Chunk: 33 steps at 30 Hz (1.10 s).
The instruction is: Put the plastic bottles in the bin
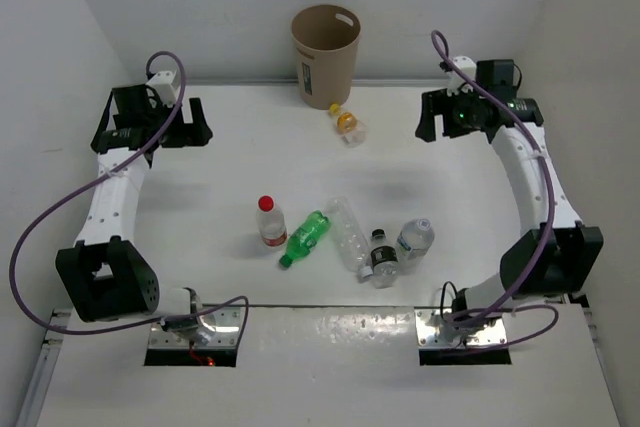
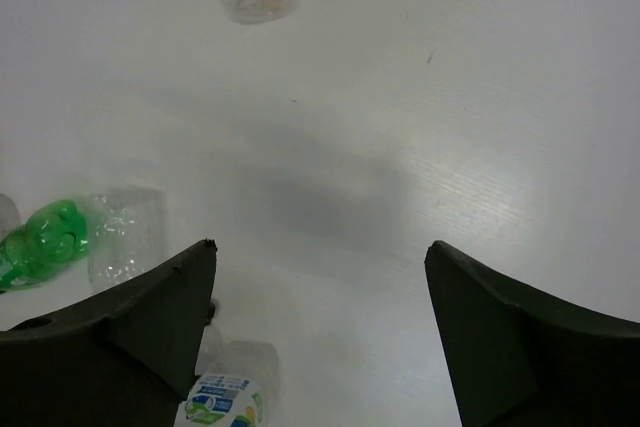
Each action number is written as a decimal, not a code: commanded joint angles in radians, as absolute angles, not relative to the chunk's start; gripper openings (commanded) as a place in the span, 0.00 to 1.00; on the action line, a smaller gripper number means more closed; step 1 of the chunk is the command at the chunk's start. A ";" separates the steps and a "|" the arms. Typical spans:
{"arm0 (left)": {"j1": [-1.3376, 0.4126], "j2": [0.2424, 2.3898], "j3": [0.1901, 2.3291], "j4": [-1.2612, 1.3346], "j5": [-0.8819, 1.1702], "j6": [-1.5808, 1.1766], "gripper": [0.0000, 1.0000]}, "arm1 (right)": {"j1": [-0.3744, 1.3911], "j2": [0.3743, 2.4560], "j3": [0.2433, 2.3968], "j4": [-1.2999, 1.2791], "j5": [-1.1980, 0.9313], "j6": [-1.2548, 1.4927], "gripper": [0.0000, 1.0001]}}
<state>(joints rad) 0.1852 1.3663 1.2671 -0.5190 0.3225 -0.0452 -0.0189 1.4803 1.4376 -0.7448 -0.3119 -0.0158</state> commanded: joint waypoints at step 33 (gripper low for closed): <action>0.304 1.356 1.181 -0.472 0.465 -0.055 0.99 | 0.351 2.506 2.207 -0.541 0.005 -0.018 0.86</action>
<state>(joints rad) 0.2890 1.3750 1.1934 -0.5037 0.4400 -0.0540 0.3439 2.4840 2.1818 -0.5640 0.0002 -0.0208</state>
